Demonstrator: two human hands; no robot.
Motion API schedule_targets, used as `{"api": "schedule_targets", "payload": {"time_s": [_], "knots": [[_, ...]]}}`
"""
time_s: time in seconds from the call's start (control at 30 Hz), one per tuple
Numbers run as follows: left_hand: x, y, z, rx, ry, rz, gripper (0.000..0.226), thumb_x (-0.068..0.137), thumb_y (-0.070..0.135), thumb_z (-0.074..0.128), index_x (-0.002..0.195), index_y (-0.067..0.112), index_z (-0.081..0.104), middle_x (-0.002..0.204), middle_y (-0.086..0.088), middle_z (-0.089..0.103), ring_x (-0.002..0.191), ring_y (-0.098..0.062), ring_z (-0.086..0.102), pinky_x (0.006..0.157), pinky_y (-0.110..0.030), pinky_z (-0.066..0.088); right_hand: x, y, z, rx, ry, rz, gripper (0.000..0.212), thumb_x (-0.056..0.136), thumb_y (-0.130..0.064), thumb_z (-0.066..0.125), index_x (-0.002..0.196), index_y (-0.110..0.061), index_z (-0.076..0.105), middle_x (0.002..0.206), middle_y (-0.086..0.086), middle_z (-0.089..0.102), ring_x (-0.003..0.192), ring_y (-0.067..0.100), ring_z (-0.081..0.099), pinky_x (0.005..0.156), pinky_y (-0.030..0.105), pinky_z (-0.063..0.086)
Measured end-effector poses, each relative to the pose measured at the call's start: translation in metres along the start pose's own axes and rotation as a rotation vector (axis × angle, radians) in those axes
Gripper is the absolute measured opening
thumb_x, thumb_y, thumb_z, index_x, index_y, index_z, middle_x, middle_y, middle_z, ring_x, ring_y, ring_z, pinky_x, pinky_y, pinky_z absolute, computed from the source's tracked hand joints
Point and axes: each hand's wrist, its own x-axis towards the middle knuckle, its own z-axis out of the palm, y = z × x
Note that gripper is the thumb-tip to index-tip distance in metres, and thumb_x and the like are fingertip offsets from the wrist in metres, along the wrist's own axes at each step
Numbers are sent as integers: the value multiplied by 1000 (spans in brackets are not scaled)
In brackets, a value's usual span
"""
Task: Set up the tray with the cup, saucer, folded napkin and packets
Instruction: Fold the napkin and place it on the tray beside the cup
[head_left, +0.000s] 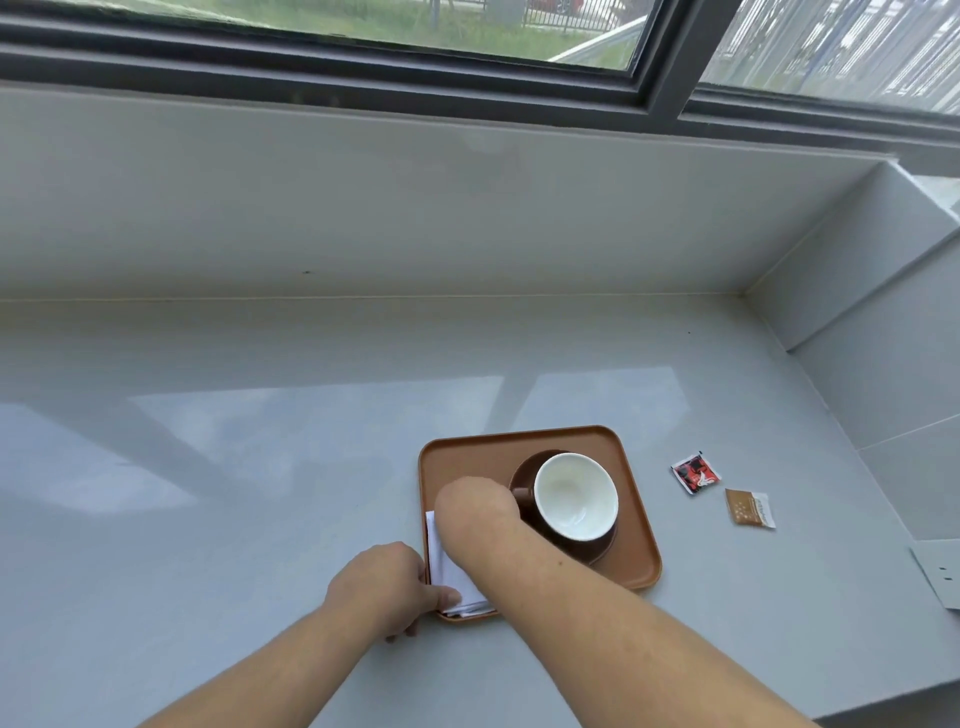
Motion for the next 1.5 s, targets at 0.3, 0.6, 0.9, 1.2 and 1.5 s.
{"api": "schedule_targets", "payload": {"time_s": [0.3, 0.6, 0.9, 1.2, 1.5], "knots": [[-4, 5, -6, -32, -74, -34, 29, 59, 52, 58, 58, 23, 63, 65, 7, 80, 40, -8, 60, 64, -26, 56, -52, 3, 50, 65, 238, -77, 49, 89, -13, 63, 133, -3, 44, 128, 18, 52, 119, 32, 51, 98, 40, 45], [1, 5, -1, -17, -25, -21, 45, 76, 67, 71, 63, 24, 61, 52, 11, 73, 41, -4, 65, 63, -25, 56, -88, 30, 117, 123, 342, -173, 92, 88, -62, 58, 157, -8, 29, 164, 23, 14, 152, 34, 19, 122, 42, 23], [4, 5, -5, -66, -81, -17, 42, 78, 62, 75, 66, 24, 65, 61, 7, 78, 47, -8, 69, 63, -26, 56, -96, 29, 130, 81, 343, -189, 100, 56, -80, 64, 131, -14, 68, 140, 15, 59, 129, 29, 58, 103, 42, 29], [2, 5, -4, -45, -58, -20, 43, 73, 61, 71, 56, 23, 59, 62, 4, 79, 58, -17, 77, 67, -27, 59, -63, 22, 101, 117, 573, -192, 70, 94, -35, 54, 149, 5, 37, 157, 29, 32, 148, 40, 27, 121, 45, 25], [5, 4, -3, -21, -66, -18, 47, 72, 65, 71, 56, 22, 59, 64, 2, 79, 44, -7, 65, 71, -30, 60, -42, 26, 101, 79, 464, -234, 80, 103, -35, 42, 158, 1, -4, 164, 30, -10, 152, 42, -12, 123, 48, -10]]}}
